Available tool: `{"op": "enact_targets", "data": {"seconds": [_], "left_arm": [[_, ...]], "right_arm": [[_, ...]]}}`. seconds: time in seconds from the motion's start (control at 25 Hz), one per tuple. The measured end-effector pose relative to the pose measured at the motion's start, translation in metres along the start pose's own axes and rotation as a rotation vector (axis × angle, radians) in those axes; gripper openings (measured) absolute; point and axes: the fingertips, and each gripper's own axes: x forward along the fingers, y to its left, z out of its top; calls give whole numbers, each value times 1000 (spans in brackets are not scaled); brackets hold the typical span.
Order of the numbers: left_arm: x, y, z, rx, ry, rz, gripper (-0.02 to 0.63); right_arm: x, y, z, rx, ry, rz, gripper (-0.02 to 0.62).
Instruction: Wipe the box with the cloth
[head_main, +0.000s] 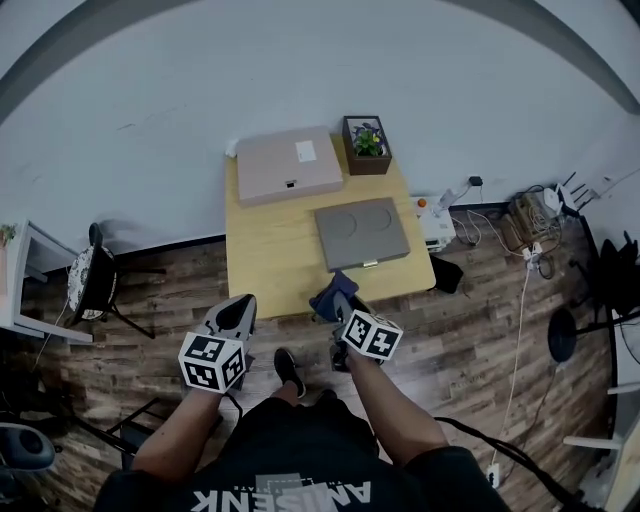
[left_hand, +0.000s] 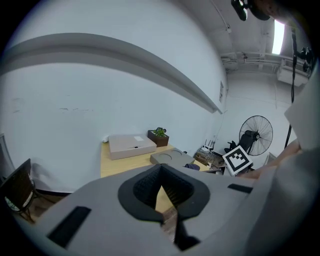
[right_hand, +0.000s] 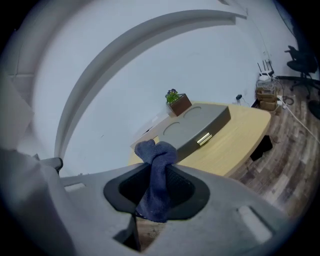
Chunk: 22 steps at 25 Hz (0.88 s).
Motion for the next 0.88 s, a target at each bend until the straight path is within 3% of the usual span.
{"op": "enact_targets", "data": {"seconds": [0.48,0.64,0.88], "left_arm": [[23,-25,31,12,-49,-47,2],[34,-23,40,24,-59,-19,2],[54,-13,55,-22,-47,-66,0]], "right_arm": [[-80,12,57,-241,-38,47,98],[-81,17,71,-314,-40,55,98],[-62,26,80,-377,-3,47,98]]}}
